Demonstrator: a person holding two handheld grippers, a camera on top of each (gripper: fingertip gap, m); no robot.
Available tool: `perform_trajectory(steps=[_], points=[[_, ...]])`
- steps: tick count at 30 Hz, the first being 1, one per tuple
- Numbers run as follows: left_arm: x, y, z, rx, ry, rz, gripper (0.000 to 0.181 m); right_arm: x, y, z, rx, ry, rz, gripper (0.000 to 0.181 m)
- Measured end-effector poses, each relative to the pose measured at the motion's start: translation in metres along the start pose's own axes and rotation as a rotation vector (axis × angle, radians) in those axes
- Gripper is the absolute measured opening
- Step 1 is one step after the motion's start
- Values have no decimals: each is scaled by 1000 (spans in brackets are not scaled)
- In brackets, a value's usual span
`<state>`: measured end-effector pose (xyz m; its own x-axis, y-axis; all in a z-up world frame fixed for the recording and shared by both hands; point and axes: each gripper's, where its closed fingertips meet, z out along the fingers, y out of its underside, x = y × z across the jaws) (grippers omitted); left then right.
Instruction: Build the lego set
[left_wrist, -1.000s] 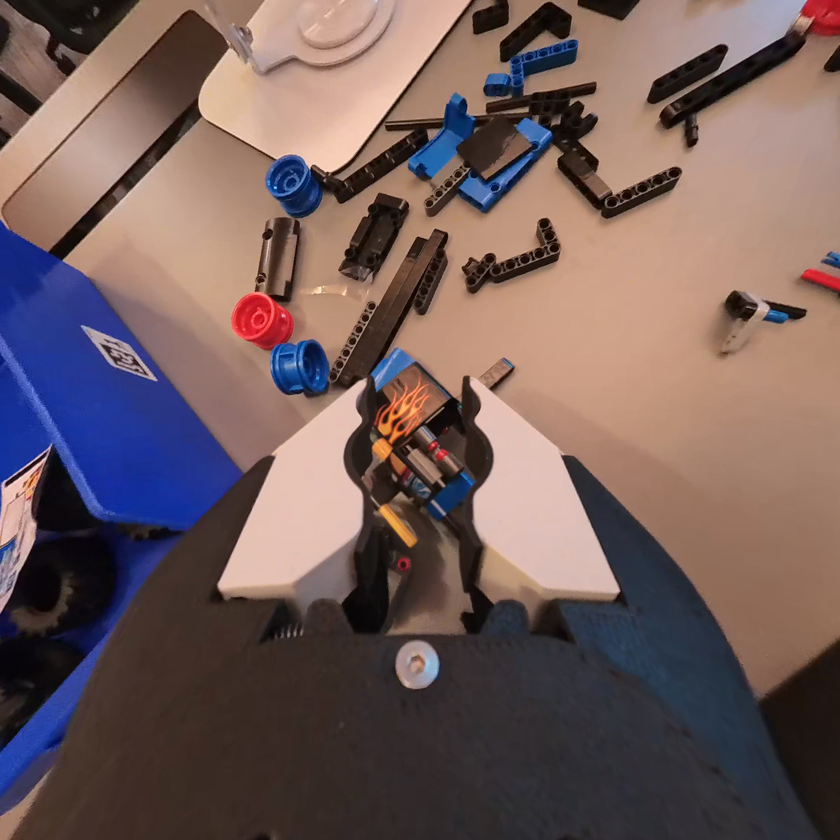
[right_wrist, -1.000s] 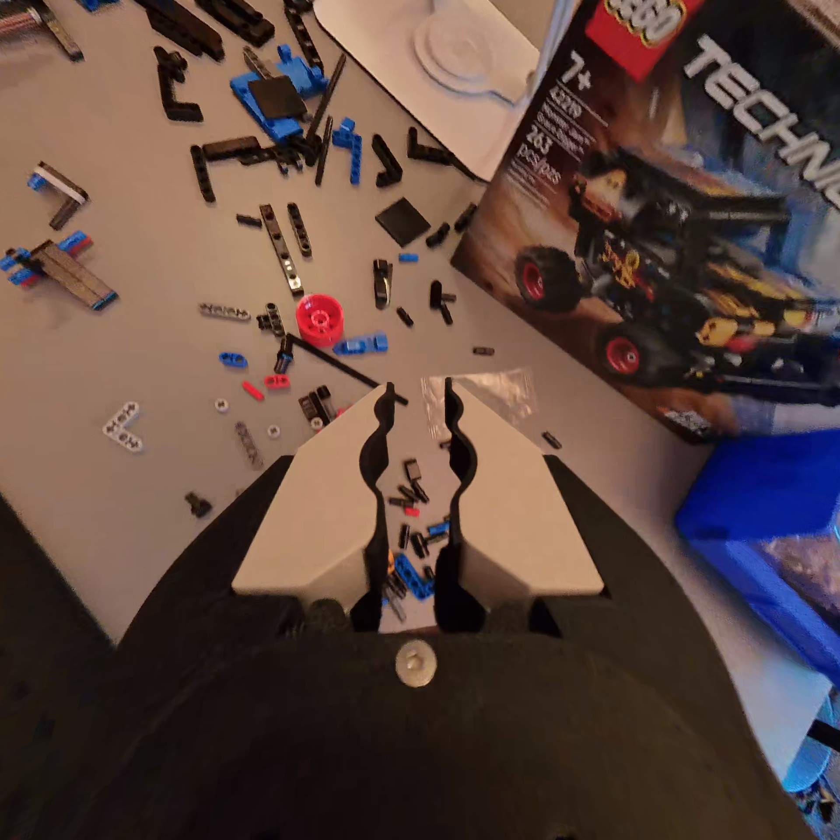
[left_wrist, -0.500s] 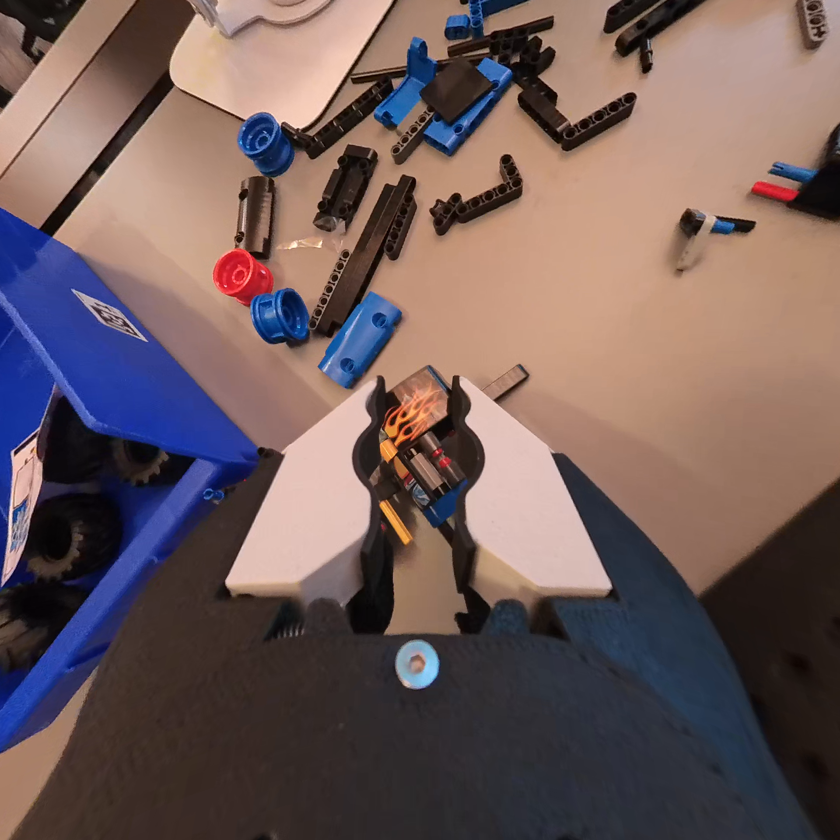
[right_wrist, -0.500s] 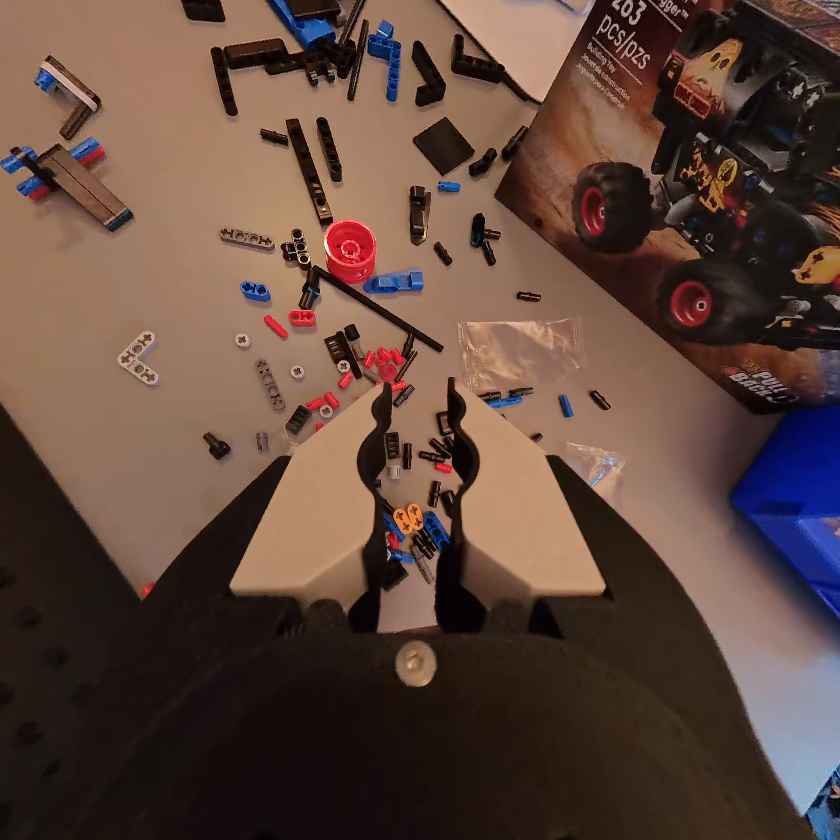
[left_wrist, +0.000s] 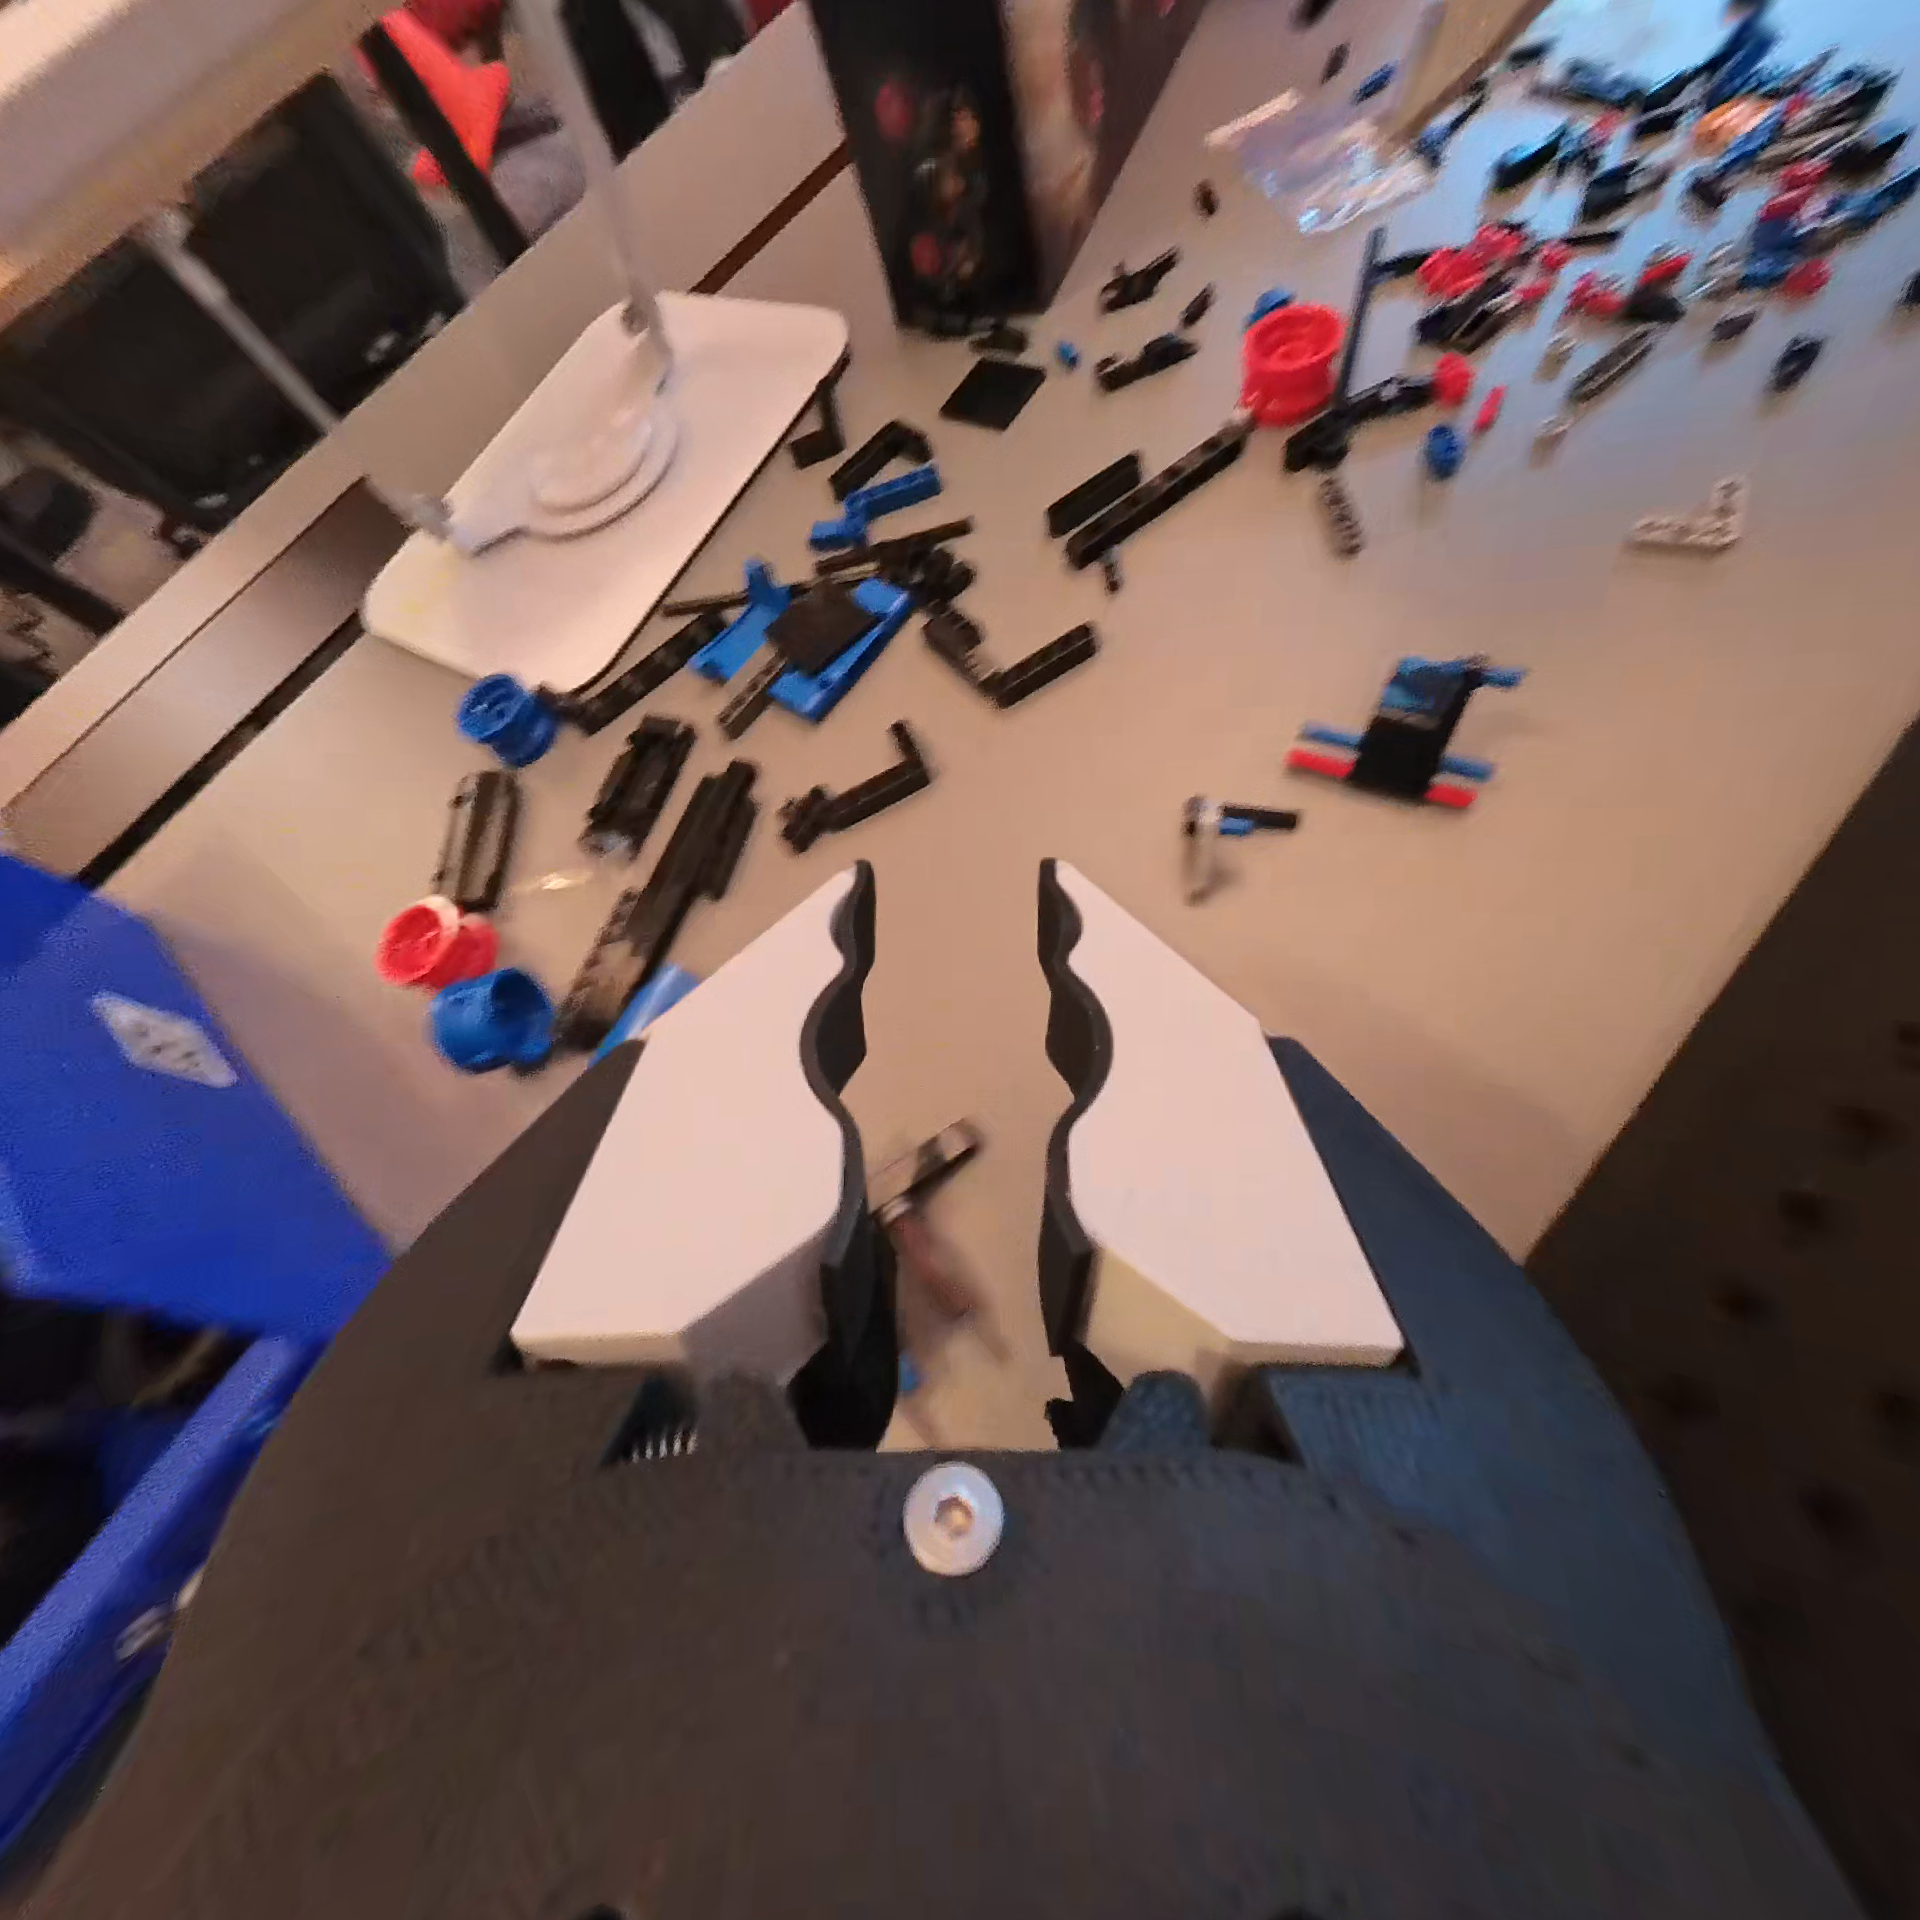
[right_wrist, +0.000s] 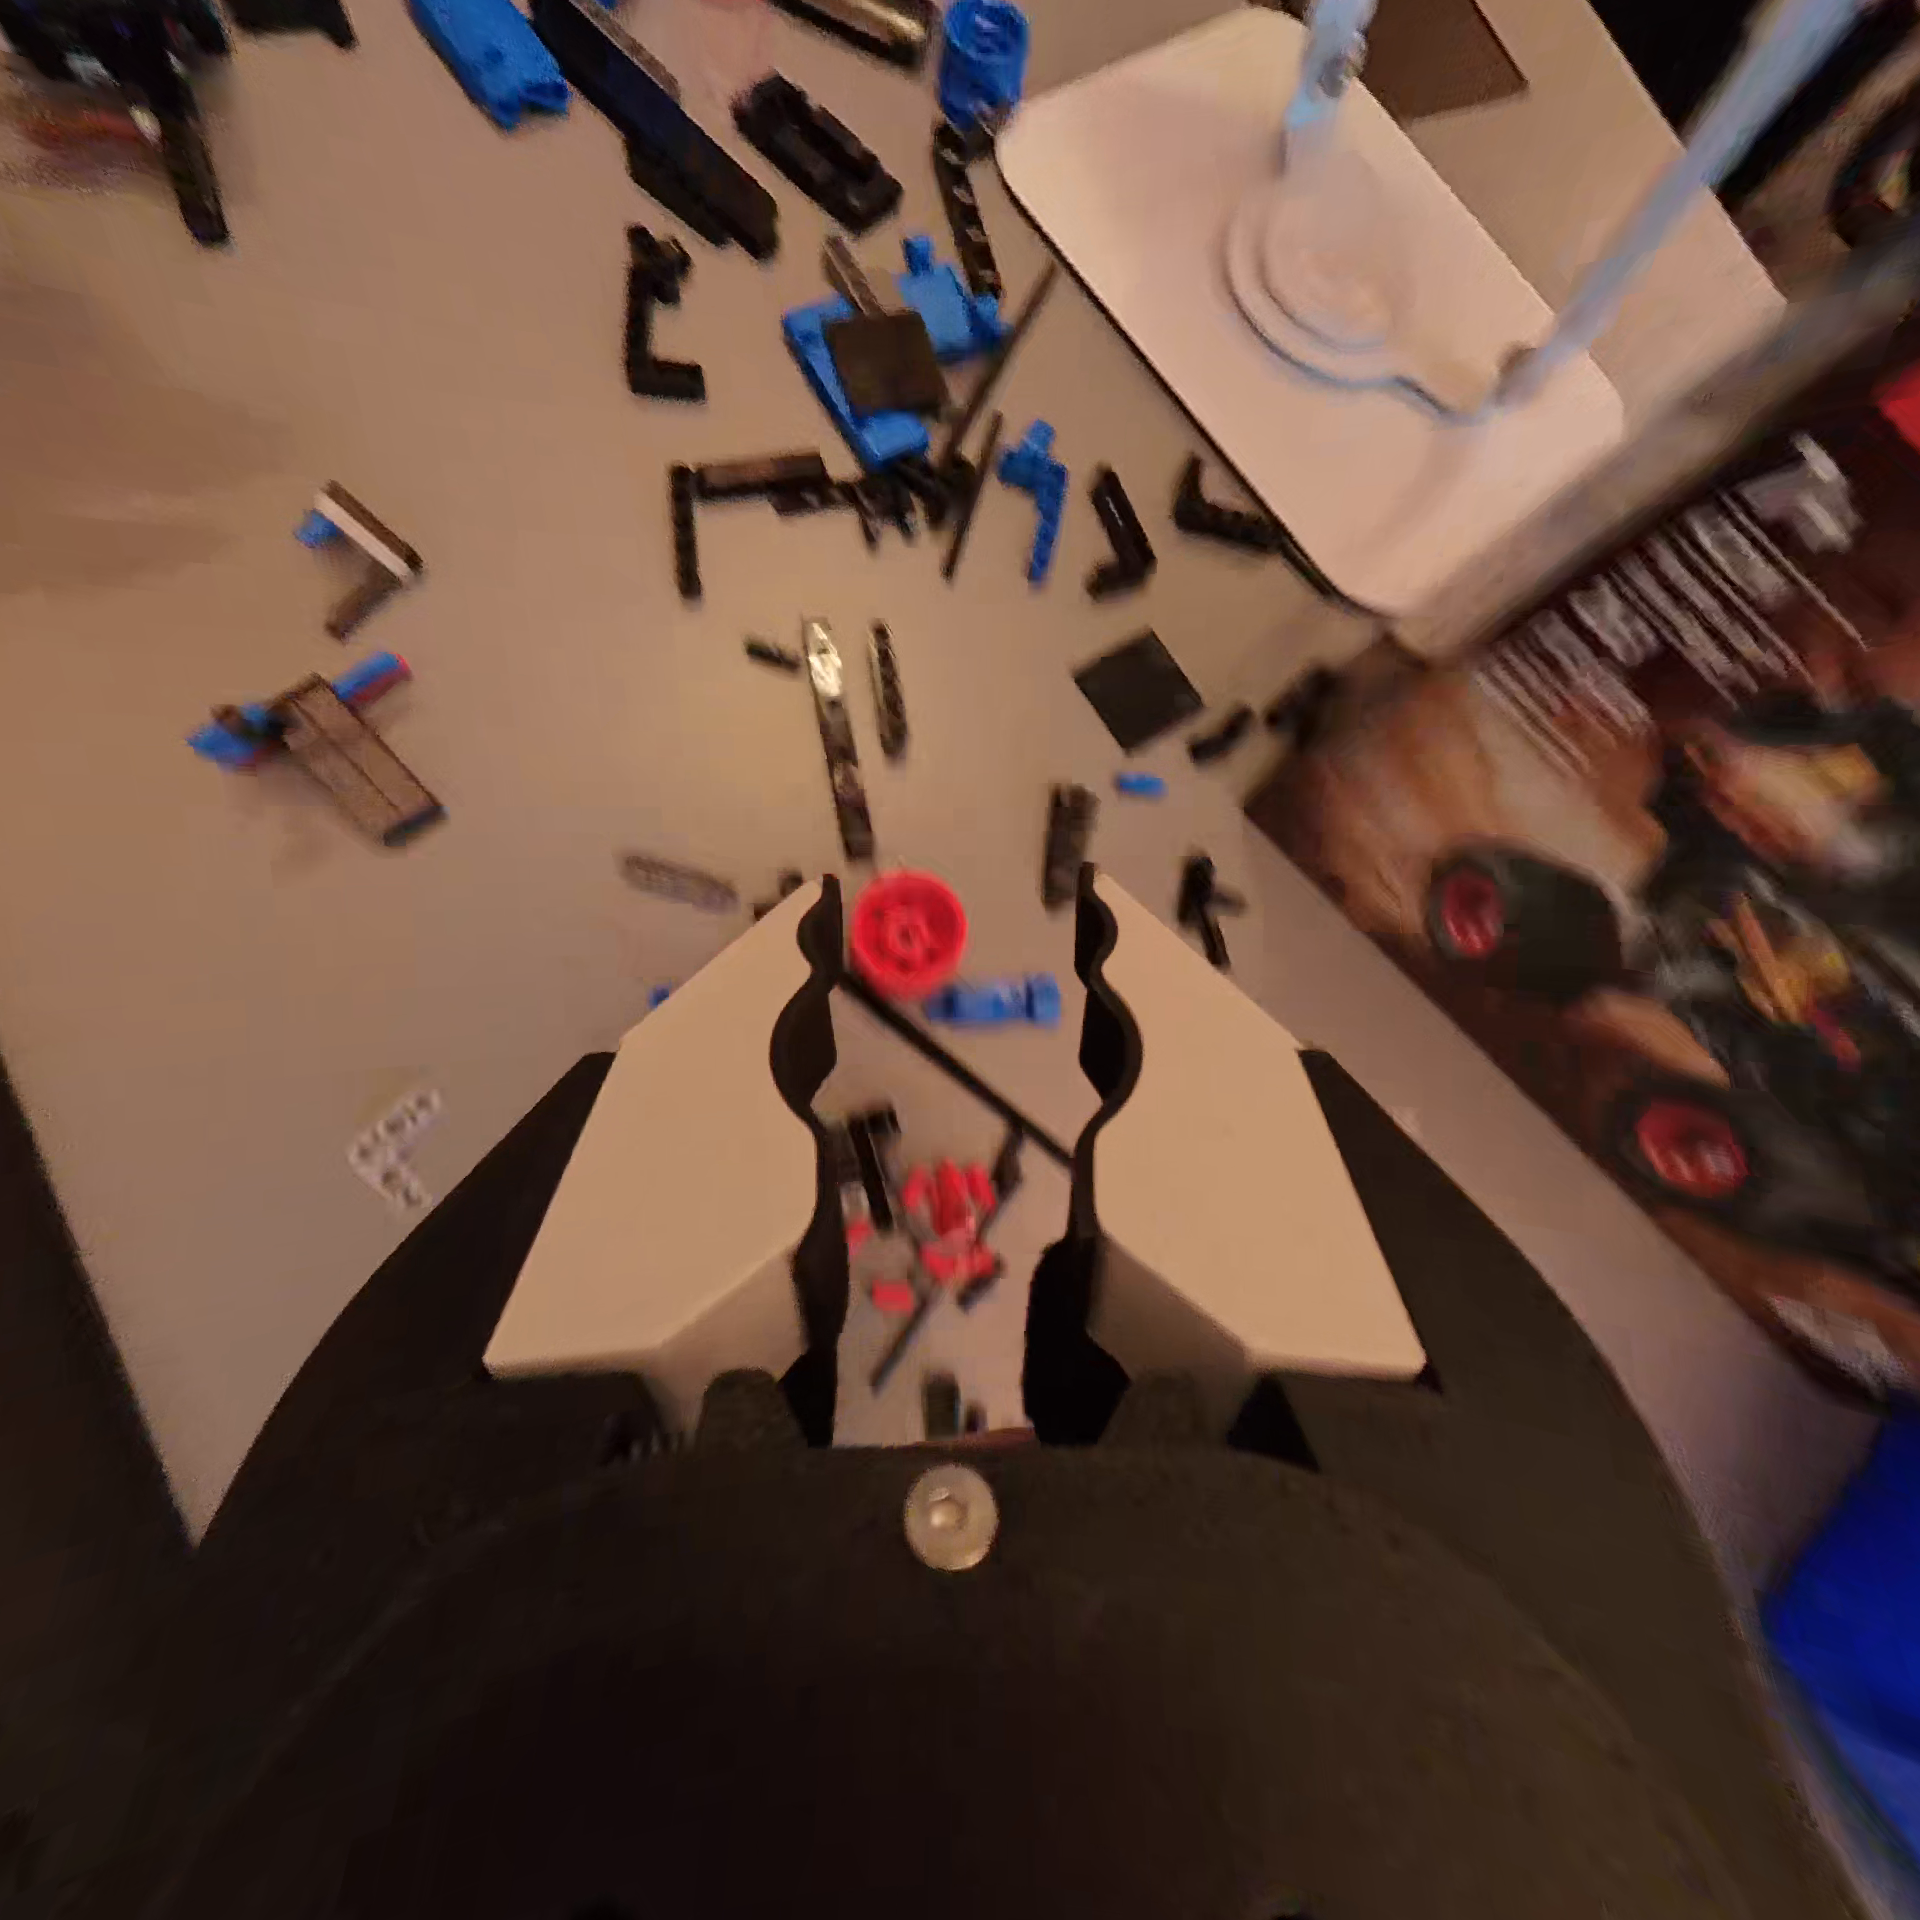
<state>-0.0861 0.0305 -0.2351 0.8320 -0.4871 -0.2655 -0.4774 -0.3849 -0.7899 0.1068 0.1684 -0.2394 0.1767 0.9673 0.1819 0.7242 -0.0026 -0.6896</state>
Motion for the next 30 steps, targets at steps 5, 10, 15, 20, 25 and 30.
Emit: perform_trajectory(steps=[5,10,15,20,25,30], points=[[28,-2,23,70,18,7,24,-35,-61,66,41,-158,-79,47],[38,4,31,89,57,8,20,-50,-104,138,4,-236,-136,57],[40,-1,29,128,92,-22,19,-27,-114,190,-59,-243,-26,77],[43,-4,28,144,113,-23,19,-36,-114,211,-108,-296,0,74],[42,-7,24,167,120,-41,19,-62,-122,202,-74,-419,-3,66],[44,-7,23,172,132,-41,19,-23,-120,152,-40,-285,-4,69]])
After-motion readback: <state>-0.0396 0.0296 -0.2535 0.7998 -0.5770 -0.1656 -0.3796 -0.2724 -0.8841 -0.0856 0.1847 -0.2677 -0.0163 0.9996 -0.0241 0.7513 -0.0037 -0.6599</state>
